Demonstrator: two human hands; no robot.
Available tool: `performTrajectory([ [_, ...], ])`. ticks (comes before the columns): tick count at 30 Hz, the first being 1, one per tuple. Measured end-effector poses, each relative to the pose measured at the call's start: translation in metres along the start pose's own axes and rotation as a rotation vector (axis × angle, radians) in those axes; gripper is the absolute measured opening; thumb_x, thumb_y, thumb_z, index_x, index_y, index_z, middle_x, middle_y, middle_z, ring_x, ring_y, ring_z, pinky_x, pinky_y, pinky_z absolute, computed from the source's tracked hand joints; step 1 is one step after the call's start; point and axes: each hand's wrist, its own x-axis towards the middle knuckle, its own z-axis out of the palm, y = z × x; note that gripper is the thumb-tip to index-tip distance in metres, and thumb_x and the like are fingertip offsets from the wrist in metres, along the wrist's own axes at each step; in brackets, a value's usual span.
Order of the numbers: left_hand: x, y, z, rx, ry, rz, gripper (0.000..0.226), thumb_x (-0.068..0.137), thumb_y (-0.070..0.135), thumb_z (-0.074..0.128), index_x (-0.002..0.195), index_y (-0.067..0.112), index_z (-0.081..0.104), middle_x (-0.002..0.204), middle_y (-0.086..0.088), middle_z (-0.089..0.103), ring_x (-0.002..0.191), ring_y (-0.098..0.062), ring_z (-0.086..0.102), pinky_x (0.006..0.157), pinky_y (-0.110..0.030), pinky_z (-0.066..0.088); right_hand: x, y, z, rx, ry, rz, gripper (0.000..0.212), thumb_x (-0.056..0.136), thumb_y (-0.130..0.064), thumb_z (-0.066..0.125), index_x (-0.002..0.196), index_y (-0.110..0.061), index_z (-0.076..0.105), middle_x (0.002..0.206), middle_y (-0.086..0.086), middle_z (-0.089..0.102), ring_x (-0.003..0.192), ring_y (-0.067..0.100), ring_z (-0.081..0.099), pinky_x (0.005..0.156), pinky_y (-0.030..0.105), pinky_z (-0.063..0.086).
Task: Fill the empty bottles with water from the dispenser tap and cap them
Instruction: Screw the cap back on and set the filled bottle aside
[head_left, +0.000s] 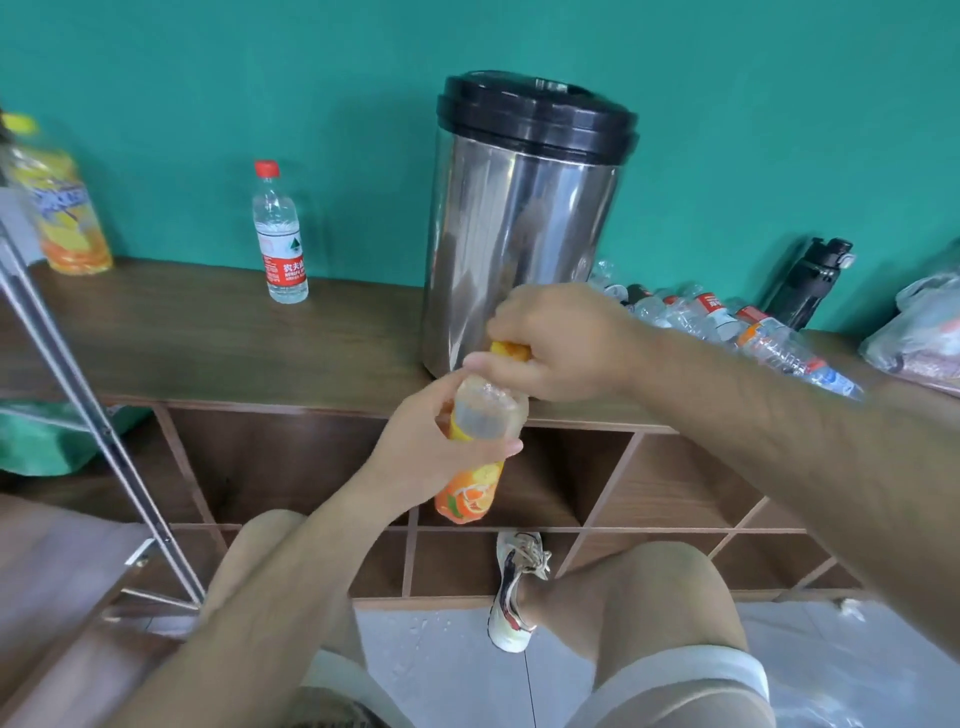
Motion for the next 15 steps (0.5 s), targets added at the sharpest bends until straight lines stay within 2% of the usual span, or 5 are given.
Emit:
performTrajectory([
  [2,0.001,0.010,-0.006,0.018,0.055,0.037,0.055,0.074,0.026,0.092,0.121,0.037,0.064,0.107,0.015,0.073,0.101,-0.006,0.069,0.089,-0.035,0.058,0.016,-0.001,-0.010,0.030,0.004,0.041,0.064,0.099,-0.061,0.030,0.062,-0.015,0.055,0.058,-0.001,0.050,0.059,0.018,0.050,0.055,0.034,0.035],
  [7,0.017,0.025,-0.017,0.289,0.412,0.175,0.042,0.077,0.042,0.080,0.115,0.041,0.061,0.104,0.015,0.068,0.104,-0.010,0.062,0.086,-0.042,0.054,0.066,-0.018,-0.028,-0.006,-0.117,0.502,0.060,0.103,-0.052,0.032,0.064,-0.012,0.053,0.070,0.003,0.055,0.069,0.021,0.051,0.056,0.030,0.029],
  [9,0.024,0.030,-0.034,0.292,0.458,0.189,0.042,0.078,0.040,0.083,0.114,0.039,0.062,0.104,0.015,0.068,0.103,-0.010,0.062,0.087,-0.039,0.053,0.079,-0.022,-0.034,0.014,-0.069,0.452,0.065,0.105,-0.058,0.029,0.063,-0.014,0.052,0.069,0.002,0.054,0.071,0.022,0.053,0.056,0.029,0.031],
  [13,0.025,0.045,-0.071,0.162,0.315,0.147,0.050,0.075,0.033,0.090,0.116,0.041,0.061,0.105,0.022,0.071,0.101,0.001,0.066,0.087,-0.019,0.053,0.097,-0.023,-0.042,-0.032,0.112,0.083,0.062,0.105,-0.061,0.029,0.066,-0.018,0.049,0.067,-0.001,0.050,0.066,0.018,0.050,0.057,0.033,0.035],
  [15,0.027,0.041,-0.081,0.258,0.333,0.143,0.050,0.076,0.038,0.089,0.116,0.041,0.060,0.105,0.022,0.069,0.101,0.001,0.065,0.087,-0.019,0.053,0.109,-0.027,-0.043,-0.024,0.077,0.115,0.061,0.106,-0.054,0.031,0.060,-0.017,0.044,0.062,0.001,0.048,0.064,0.021,0.049,0.057,0.032,0.032],
])
